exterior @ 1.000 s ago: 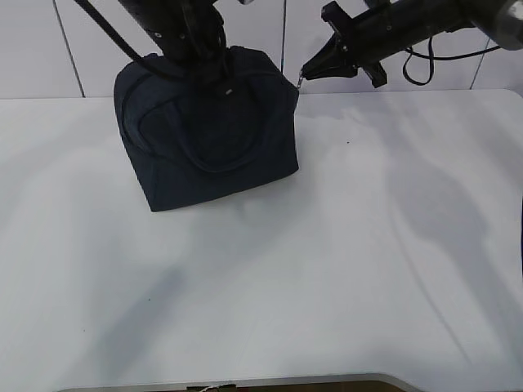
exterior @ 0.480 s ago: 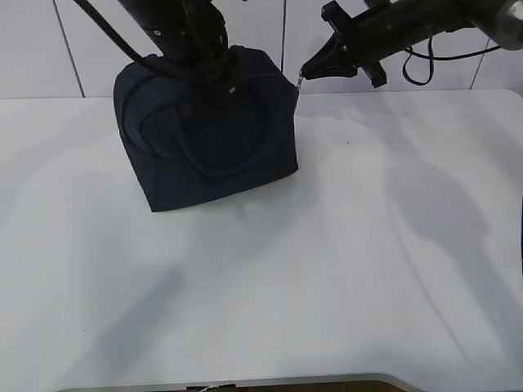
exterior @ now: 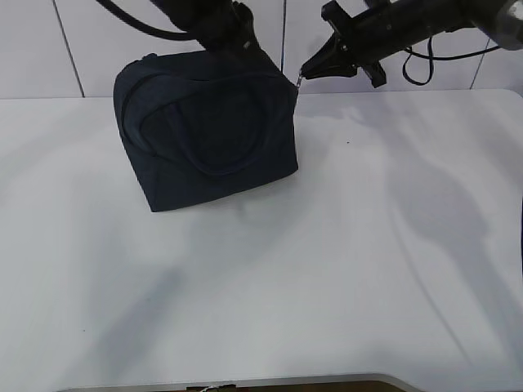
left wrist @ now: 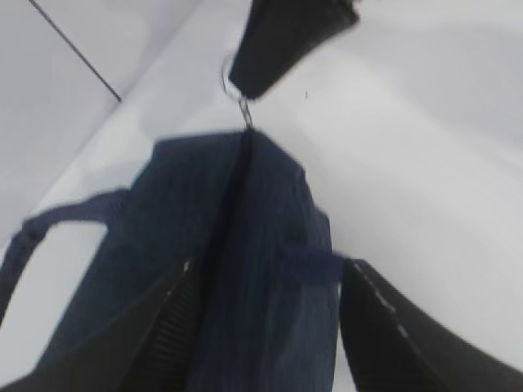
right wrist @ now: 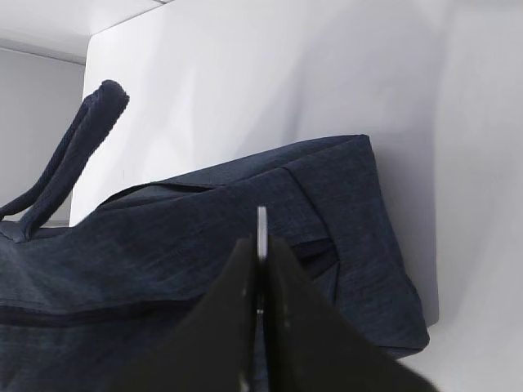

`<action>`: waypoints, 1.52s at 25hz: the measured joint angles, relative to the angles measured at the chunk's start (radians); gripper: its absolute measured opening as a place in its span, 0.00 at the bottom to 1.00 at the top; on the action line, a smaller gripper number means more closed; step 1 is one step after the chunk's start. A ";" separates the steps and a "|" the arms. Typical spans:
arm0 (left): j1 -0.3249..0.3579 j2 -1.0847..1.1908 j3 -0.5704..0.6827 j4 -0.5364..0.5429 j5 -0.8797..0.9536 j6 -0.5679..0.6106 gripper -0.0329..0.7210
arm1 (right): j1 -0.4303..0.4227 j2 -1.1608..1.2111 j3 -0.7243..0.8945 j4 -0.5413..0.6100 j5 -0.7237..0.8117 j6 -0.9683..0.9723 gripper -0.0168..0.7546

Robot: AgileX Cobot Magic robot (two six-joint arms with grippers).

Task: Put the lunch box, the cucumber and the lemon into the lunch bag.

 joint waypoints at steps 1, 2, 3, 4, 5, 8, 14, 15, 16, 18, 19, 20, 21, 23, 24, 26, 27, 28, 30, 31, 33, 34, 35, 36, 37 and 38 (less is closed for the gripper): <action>0.002 0.000 -0.007 -0.021 -0.015 0.000 0.57 | 0.000 0.000 0.000 0.000 0.000 0.000 0.03; 0.006 0.000 -0.013 -0.041 -0.033 0.000 0.57 | 0.000 0.000 0.000 0.000 0.000 0.000 0.03; 0.015 0.000 -0.023 -0.070 -0.047 0.000 0.57 | 0.000 0.000 0.000 0.000 0.000 0.000 0.03; 0.023 0.000 -0.034 -0.104 -0.056 0.000 0.57 | 0.000 0.000 0.000 0.000 0.000 0.000 0.03; 0.038 0.000 -0.045 -0.130 -0.063 0.000 0.57 | 0.000 0.000 0.000 0.000 0.000 0.000 0.03; 0.082 0.000 -0.079 -0.195 -0.086 0.000 0.57 | 0.000 0.000 0.000 0.000 0.000 0.000 0.03; 0.119 0.043 -0.134 -0.220 -0.088 0.000 0.57 | 0.000 0.000 0.000 0.000 0.000 0.000 0.03; 0.119 0.050 -0.134 -0.222 -0.084 0.000 0.57 | 0.000 0.000 0.000 0.000 0.000 0.000 0.03; 0.119 0.056 -0.134 -0.222 -0.080 0.000 0.57 | 0.000 0.000 0.000 0.000 0.000 0.000 0.03; 0.119 0.064 -0.134 -0.224 -0.076 0.000 0.57 | 0.000 0.000 0.000 0.000 0.000 0.000 0.03; 0.119 0.068 -0.134 -0.224 -0.076 0.000 0.57 | 0.000 0.000 0.000 0.000 0.000 0.000 0.03; 0.119 0.070 -0.134 -0.224 -0.076 0.000 0.57 | 0.000 0.000 0.000 0.000 0.000 0.000 0.03; 0.119 0.074 -0.134 -0.224 -0.076 0.000 0.57 | 0.000 0.000 0.000 0.000 0.000 0.000 0.03; 0.119 0.085 -0.134 -0.211 -0.076 0.000 0.57 | 0.000 0.000 0.000 0.000 0.000 0.000 0.03; 0.119 0.091 -0.134 -0.200 -0.079 0.000 0.57 | 0.000 0.000 0.000 0.000 0.000 0.000 0.03; 0.119 0.106 -0.134 -0.172 -0.089 0.000 0.57 | 0.000 0.000 0.000 0.000 0.000 0.000 0.03; 0.119 0.115 -0.134 -0.155 -0.099 0.000 0.57 | 0.000 0.000 0.000 0.001 0.000 0.000 0.03; 0.119 0.121 -0.134 -0.142 -0.117 0.000 0.57 | 0.000 0.000 0.000 0.001 0.000 0.000 0.03; 0.119 0.141 -0.134 -0.130 -0.149 0.000 0.57 | 0.000 0.000 0.000 0.001 0.000 0.000 0.03; 0.119 0.148 -0.134 -0.130 -0.168 0.000 0.57 | 0.000 0.000 0.000 0.001 0.000 0.000 0.03; 0.119 0.165 -0.134 -0.137 -0.194 0.000 0.57 | 0.000 0.000 0.000 0.001 0.000 0.000 0.03; 0.119 0.172 -0.134 -0.144 -0.205 0.000 0.57 | 0.000 0.000 0.000 0.001 0.000 0.000 0.03; 0.119 0.177 -0.134 -0.153 -0.220 0.000 0.57 | 0.000 0.000 0.000 0.001 0.000 0.000 0.03; 0.119 0.184 -0.134 -0.160 -0.233 0.000 0.57 | 0.000 0.000 0.000 0.001 0.000 0.000 0.03; 0.119 0.189 -0.134 -0.170 -0.246 0.000 0.57 | 0.000 0.000 0.000 0.001 0.000 0.000 0.03; 0.119 0.194 -0.134 -0.185 -0.265 0.000 0.57 | 0.000 0.000 0.000 0.001 0.000 0.000 0.03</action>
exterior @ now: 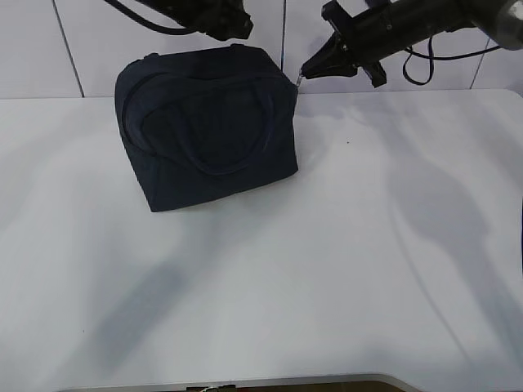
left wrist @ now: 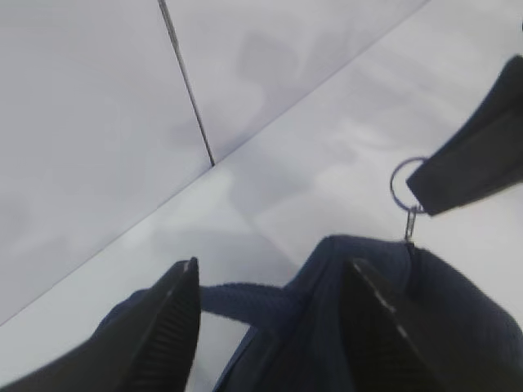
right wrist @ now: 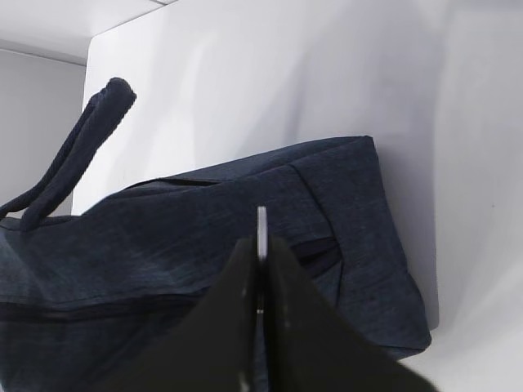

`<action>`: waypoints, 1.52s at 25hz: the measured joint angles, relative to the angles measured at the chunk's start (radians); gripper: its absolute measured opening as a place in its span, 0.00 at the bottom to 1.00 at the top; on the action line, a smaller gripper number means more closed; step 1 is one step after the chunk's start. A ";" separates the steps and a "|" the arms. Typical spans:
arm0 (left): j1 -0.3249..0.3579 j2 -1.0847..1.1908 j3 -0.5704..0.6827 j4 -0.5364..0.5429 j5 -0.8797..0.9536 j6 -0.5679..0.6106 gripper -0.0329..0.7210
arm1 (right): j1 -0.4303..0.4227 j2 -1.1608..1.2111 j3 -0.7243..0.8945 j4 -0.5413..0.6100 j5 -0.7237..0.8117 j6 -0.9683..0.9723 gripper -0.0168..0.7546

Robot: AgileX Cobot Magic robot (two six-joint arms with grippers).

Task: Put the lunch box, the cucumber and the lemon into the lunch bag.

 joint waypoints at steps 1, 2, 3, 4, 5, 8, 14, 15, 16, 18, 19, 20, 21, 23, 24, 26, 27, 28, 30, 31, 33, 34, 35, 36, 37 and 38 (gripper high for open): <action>0.000 0.005 0.000 -0.011 -0.007 0.000 0.57 | 0.000 0.000 0.000 0.000 0.000 0.000 0.03; 0.000 0.008 0.000 -0.019 -0.015 0.000 0.57 | 0.000 0.000 0.000 0.000 0.000 0.000 0.03; 0.000 0.012 0.000 -0.025 -0.021 0.000 0.57 | 0.000 0.000 0.000 0.000 0.000 0.000 0.03; 0.002 0.014 0.000 -0.033 -0.024 0.000 0.57 | 0.000 0.000 0.000 0.000 0.000 0.000 0.03; 0.008 0.018 0.000 -0.044 -0.024 0.000 0.57 | 0.000 0.000 0.000 0.000 0.000 0.000 0.03; 0.021 0.028 0.000 -0.089 -0.024 0.000 0.57 | 0.000 0.000 0.000 0.000 0.000 0.000 0.03; 0.057 0.030 0.000 -0.103 -0.024 0.008 0.57 | 0.000 0.000 0.000 0.000 0.000 0.000 0.03; 0.062 0.030 0.000 -0.103 -0.021 0.013 0.57 | 0.000 0.000 0.000 0.000 0.000 0.000 0.03; 0.063 0.030 0.000 -0.103 -0.010 0.024 0.57 | 0.000 0.000 0.000 0.000 0.000 0.000 0.03; 0.068 0.030 0.000 -0.106 0.017 0.047 0.57 | 0.000 0.000 0.000 0.002 0.000 0.000 0.03; 0.068 0.030 0.000 -0.108 0.030 0.059 0.57 | 0.000 0.000 0.000 0.002 0.000 0.000 0.03; 0.070 0.030 0.000 -0.112 0.040 0.072 0.57 | 0.000 0.000 0.000 0.002 0.000 0.000 0.03; 0.074 0.030 0.000 -0.121 0.049 0.079 0.57 | 0.000 0.000 0.000 0.002 0.000 0.000 0.03; 0.081 0.030 0.000 -0.148 0.056 0.102 0.57 | 0.000 0.000 0.000 0.002 0.000 0.000 0.03; 0.085 0.030 0.000 -0.174 0.062 0.115 0.57 | 0.000 0.000 0.000 0.002 0.000 0.000 0.03; 0.097 0.030 0.000 -0.230 0.076 0.140 0.57 | 0.000 0.000 0.000 0.002 0.000 0.000 0.03; 0.102 0.030 0.000 -0.258 0.086 0.153 0.57 | 0.000 0.000 0.000 0.002 0.000 0.000 0.03; 0.107 0.030 0.000 -0.279 0.097 0.160 0.57 | 0.000 0.000 0.000 0.002 0.000 0.000 0.03; 0.115 0.030 0.000 -0.303 0.111 0.176 0.57 | 0.000 0.000 0.000 0.002 0.000 0.000 0.03; 0.117 0.030 0.000 -0.308 0.120 0.183 0.57 | 0.000 0.000 0.000 0.002 0.000 0.000 0.03; 0.119 0.030 0.000 -0.315 0.137 0.193 0.57 | 0.000 0.000 0.000 0.002 0.000 0.000 0.03; 0.119 0.030 0.000 -0.316 0.142 0.198 0.57 | 0.000 0.000 0.000 0.002 0.000 0.000 0.03; 0.119 0.030 0.000 -0.317 0.146 0.201 0.57 | 0.000 0.000 0.000 0.002 0.000 0.000 0.03; 0.119 0.030 0.000 -0.317 0.151 0.205 0.57 | 0.000 0.000 0.000 0.002 0.000 0.000 0.03; 0.119 0.030 0.000 -0.318 0.155 0.206 0.57 | 0.000 0.000 0.000 0.004 0.000 0.000 0.03; 0.119 0.030 0.000 -0.320 0.157 0.206 0.57 | 0.000 0.000 0.000 0.004 0.000 0.000 0.03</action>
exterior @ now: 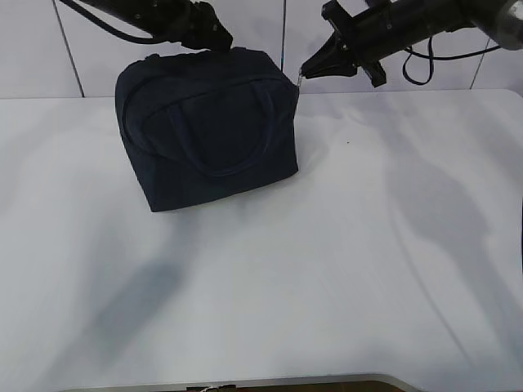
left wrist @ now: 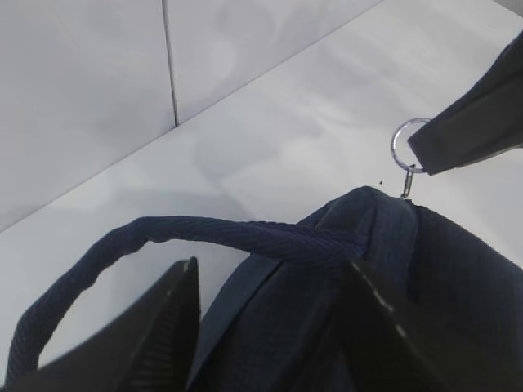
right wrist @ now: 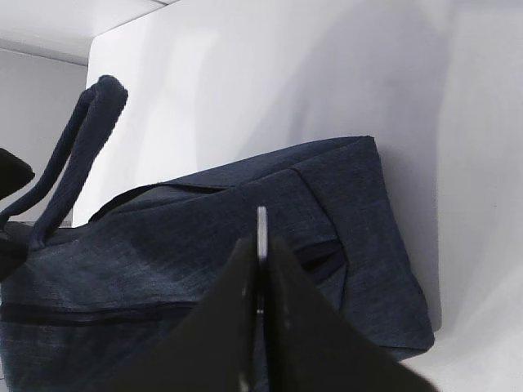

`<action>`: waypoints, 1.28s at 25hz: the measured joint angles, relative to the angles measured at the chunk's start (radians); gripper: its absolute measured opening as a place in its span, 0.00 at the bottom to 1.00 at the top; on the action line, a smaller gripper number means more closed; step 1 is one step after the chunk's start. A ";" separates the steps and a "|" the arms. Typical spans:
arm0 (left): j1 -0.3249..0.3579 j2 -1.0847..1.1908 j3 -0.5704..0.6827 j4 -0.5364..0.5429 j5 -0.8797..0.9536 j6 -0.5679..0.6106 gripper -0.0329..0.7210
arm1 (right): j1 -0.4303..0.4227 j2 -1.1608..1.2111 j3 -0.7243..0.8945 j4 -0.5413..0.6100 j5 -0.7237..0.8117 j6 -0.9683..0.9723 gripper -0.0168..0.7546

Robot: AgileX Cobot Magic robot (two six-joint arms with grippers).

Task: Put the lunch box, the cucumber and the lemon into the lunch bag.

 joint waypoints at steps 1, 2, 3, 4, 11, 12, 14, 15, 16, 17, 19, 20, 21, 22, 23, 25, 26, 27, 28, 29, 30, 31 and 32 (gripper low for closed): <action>0.000 0.000 0.000 0.000 0.003 0.001 0.57 | 0.000 0.000 0.000 0.000 0.000 0.000 0.03; 0.000 0.000 0.000 -0.003 0.005 0.002 0.57 | 0.000 0.000 0.000 0.000 0.000 0.000 0.03; 0.000 0.000 0.000 -0.008 0.007 0.002 0.57 | 0.000 0.000 0.000 0.000 0.000 0.000 0.03; 0.002 0.000 0.000 -0.022 0.009 0.005 0.57 | 0.000 0.000 0.000 0.000 0.000 0.000 0.03; 0.008 0.000 0.000 -0.090 0.027 0.046 0.57 | 0.000 0.000 0.000 0.003 0.000 0.000 0.03; 0.010 0.000 -0.002 -0.090 0.028 0.046 0.57 | 0.000 0.000 0.000 0.003 0.000 0.000 0.03; 0.014 0.000 -0.001 -0.090 0.030 0.049 0.57 | 0.000 0.000 0.000 0.003 0.000 0.000 0.03; 0.015 0.000 -0.001 -0.090 0.030 0.049 0.57 | 0.000 0.000 0.000 0.003 0.000 0.000 0.03; 0.018 0.000 -0.001 -0.088 0.030 0.049 0.56 | 0.000 0.000 0.000 0.003 0.000 0.000 0.03; 0.018 0.000 -0.001 -0.084 0.030 0.049 0.55 | 0.000 0.000 0.000 0.003 0.000 0.000 0.03; 0.020 0.000 -0.001 -0.068 0.033 0.049 0.54 | 0.000 0.000 0.000 0.003 0.000 0.000 0.03; 0.020 0.000 -0.001 -0.060 0.035 0.049 0.53 | 0.000 0.000 0.000 0.003 0.000 0.000 0.03; 0.020 0.000 -0.001 -0.053 0.041 0.049 0.52 | 0.000 0.000 0.000 0.003 0.000 0.000 0.03; 0.020 0.000 -0.001 -0.050 0.055 0.049 0.51 | 0.000 0.000 0.000 0.003 0.000 0.000 0.03; 0.020 0.002 -0.001 -0.048 0.069 0.049 0.50 | 0.000 0.000 0.000 0.003 0.000 0.000 0.03; 0.020 0.015 -0.002 -0.046 0.090 0.049 0.49 | 0.000 0.000 0.000 0.003 0.000 0.000 0.03; 0.020 0.022 -0.004 -0.046 0.100 0.049 0.48 | 0.000 0.000 0.000 0.003 0.000 0.000 0.03; 0.020 0.030 -0.004 -0.046 0.108 0.049 0.48 | 0.000 0.000 0.000 0.003 0.000 0.000 0.03; 0.020 0.036 -0.004 -0.046 0.110 0.049 0.48 | 0.000 0.000 0.000 0.003 0.000 0.000 0.03; 0.020 0.037 -0.004 -0.046 0.111 0.049 0.47 | 0.000 0.000 0.000 0.003 0.000 0.000 0.03; 0.020 0.039 -0.004 -0.046 0.112 0.049 0.45 | 0.000 0.000 0.000 0.003 0.000 0.000 0.03; 0.020 0.039 -0.004 -0.044 0.114 0.049 0.40 | 0.000 0.000 0.000 0.003 0.000 0.000 0.03; 0.020 0.039 -0.004 -0.042 0.116 0.051 0.33 | 0.000 0.000 0.000 0.003 0.000 0.000 0.03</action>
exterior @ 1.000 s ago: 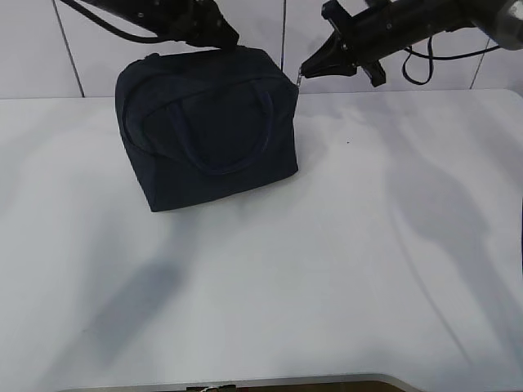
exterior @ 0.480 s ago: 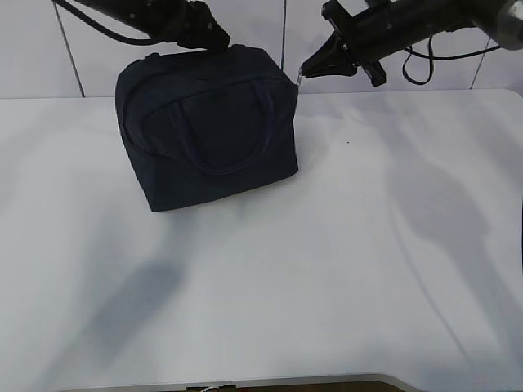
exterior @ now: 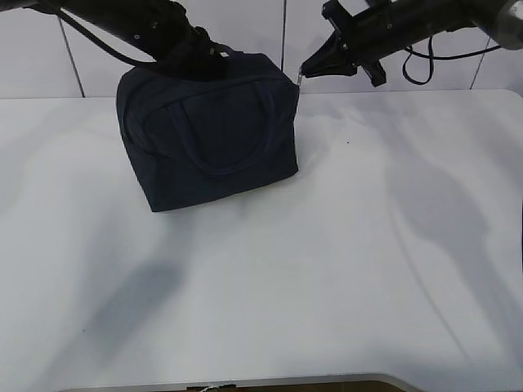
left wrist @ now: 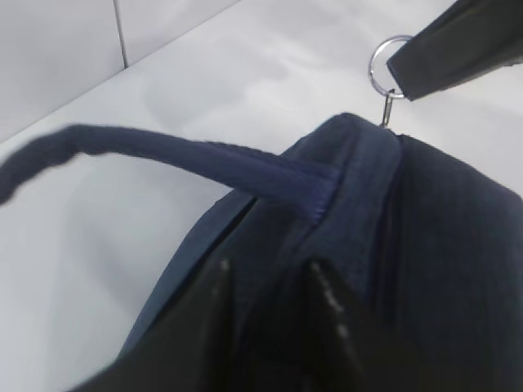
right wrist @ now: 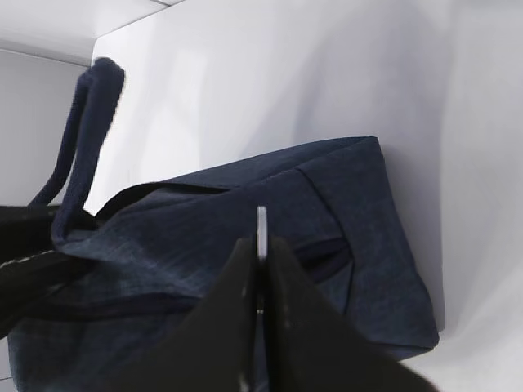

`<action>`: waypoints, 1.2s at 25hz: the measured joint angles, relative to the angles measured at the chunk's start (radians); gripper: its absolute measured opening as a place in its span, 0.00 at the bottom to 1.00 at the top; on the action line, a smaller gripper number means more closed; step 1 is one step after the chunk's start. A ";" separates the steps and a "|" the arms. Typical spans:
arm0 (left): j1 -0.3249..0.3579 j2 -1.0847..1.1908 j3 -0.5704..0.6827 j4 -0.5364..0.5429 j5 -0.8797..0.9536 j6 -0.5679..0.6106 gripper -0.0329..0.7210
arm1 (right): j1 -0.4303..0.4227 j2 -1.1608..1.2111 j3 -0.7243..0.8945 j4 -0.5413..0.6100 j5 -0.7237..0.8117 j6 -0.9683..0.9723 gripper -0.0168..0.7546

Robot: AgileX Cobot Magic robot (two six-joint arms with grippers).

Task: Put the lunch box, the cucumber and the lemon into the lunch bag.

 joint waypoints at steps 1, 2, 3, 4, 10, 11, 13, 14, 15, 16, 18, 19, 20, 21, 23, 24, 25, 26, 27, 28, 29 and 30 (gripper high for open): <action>0.000 0.000 0.000 0.005 0.003 0.000 0.25 | 0.000 0.000 0.000 0.002 0.000 0.000 0.03; 0.000 0.000 0.000 0.013 0.008 0.000 0.17 | 0.000 0.000 0.000 0.002 0.000 0.000 0.03; 0.000 0.000 0.000 0.025 0.013 0.000 0.10 | 0.000 0.000 0.000 0.004 0.000 0.000 0.03; 0.000 0.000 0.000 0.033 0.021 0.000 0.07 | 0.000 0.000 0.000 0.004 0.000 0.000 0.03; 0.000 -0.002 0.000 0.103 0.104 0.000 0.04 | 0.000 0.000 0.000 0.006 0.000 0.012 0.03; 0.000 -0.006 0.000 0.105 0.110 0.000 0.04 | 0.000 0.000 0.000 0.006 0.000 0.028 0.03; 0.000 -0.022 0.000 0.110 0.116 0.000 0.04 | 0.000 0.000 0.000 0.009 0.000 0.069 0.03; 0.000 -0.034 0.000 0.110 0.116 0.000 0.04 | 0.000 0.000 0.000 0.009 0.000 0.096 0.03; 0.000 -0.039 0.000 0.112 0.116 0.000 0.04 | 0.000 0.000 0.000 0.009 0.000 0.127 0.03; 0.000 -0.049 0.000 0.113 0.116 0.000 0.04 | 0.000 0.000 0.000 0.009 0.000 0.156 0.03; 0.000 -0.057 0.000 0.113 0.118 0.000 0.04 | 0.000 0.000 0.000 0.009 0.000 0.228 0.03; 0.000 -0.059 0.000 0.111 0.120 0.000 0.04 | 0.000 0.000 0.000 0.014 0.000 0.260 0.03; 0.000 -0.059 0.000 0.104 0.120 0.000 0.04 | 0.000 0.000 0.000 0.018 0.000 0.297 0.03; 0.000 -0.059 0.000 0.102 0.120 0.000 0.04 | 0.000 0.000 0.000 0.023 0.000 0.335 0.03; 0.000 -0.059 0.000 0.098 0.120 0.000 0.04 | 0.000 0.000 0.000 0.039 0.000 0.397 0.03; 0.000 -0.059 0.000 0.098 0.120 0.000 0.04 | 0.000 0.000 0.000 0.043 0.000 0.422 0.03; 0.000 -0.059 0.000 0.098 0.120 0.000 0.04 | 0.000 0.000 0.000 0.048 0.000 0.443 0.03; 0.000 -0.059 0.000 0.098 0.120 0.000 0.04 | 0.000 0.000 0.000 0.051 0.002 0.460 0.03; 0.000 -0.059 0.000 0.098 0.120 0.000 0.04 | 0.000 0.000 0.000 0.052 0.002 0.482 0.03; 0.000 -0.059 0.000 0.098 0.120 0.000 0.04 | 0.000 0.000 0.000 0.058 0.002 0.502 0.03; 0.000 -0.059 0.000 0.096 0.120 0.000 0.04 | 0.000 0.000 0.000 0.065 0.002 0.520 0.03; 0.000 -0.059 0.000 0.096 0.122 0.000 0.04 | 0.000 0.001 0.000 0.072 0.002 0.531 0.03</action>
